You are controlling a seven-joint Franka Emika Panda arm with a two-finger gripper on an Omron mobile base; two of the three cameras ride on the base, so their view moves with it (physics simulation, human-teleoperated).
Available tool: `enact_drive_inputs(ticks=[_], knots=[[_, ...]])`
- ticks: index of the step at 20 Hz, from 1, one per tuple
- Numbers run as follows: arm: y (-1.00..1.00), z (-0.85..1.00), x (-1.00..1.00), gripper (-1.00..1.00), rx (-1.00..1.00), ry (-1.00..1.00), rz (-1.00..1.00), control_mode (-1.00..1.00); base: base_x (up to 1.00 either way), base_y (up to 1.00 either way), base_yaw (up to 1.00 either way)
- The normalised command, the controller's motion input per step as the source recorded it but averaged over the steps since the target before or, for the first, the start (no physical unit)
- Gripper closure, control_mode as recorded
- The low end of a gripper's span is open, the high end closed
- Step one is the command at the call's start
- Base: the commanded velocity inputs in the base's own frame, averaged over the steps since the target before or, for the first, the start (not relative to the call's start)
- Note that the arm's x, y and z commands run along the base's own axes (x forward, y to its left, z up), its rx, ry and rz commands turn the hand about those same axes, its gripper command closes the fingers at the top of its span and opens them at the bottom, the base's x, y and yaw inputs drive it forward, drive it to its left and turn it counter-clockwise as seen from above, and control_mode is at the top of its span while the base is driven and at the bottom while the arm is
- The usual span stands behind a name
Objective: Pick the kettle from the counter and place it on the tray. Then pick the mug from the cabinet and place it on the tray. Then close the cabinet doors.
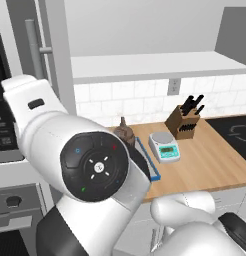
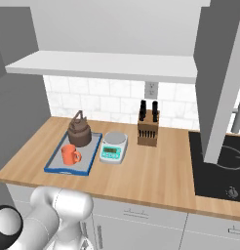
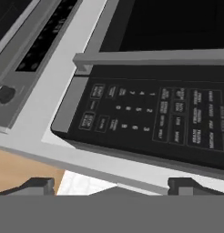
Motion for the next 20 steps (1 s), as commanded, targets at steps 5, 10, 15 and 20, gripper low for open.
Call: enact_drive_inputs(ticks=[5, 10, 15, 20], knots=[[0.1, -0.08, 0.31, -1.0, 0.04, 0.0, -0.11, -1.0, 0.0, 0.0, 0.0], [0.09, -0.05, 0.22, -1.0, 0.03, 0.0, -0.12, -1.0, 0.0, 0.0, 0.0], [-0.01, 0.0, 0.23, -1.0, 0.0, 0.0, -0.13, -1.0, 0.0, 0.0, 0.0], [-0.09, 0.0, 0.26, -1.0, 0.0, 0.0, -0.09, -1.0, 0.0, 0.0, 0.0]])
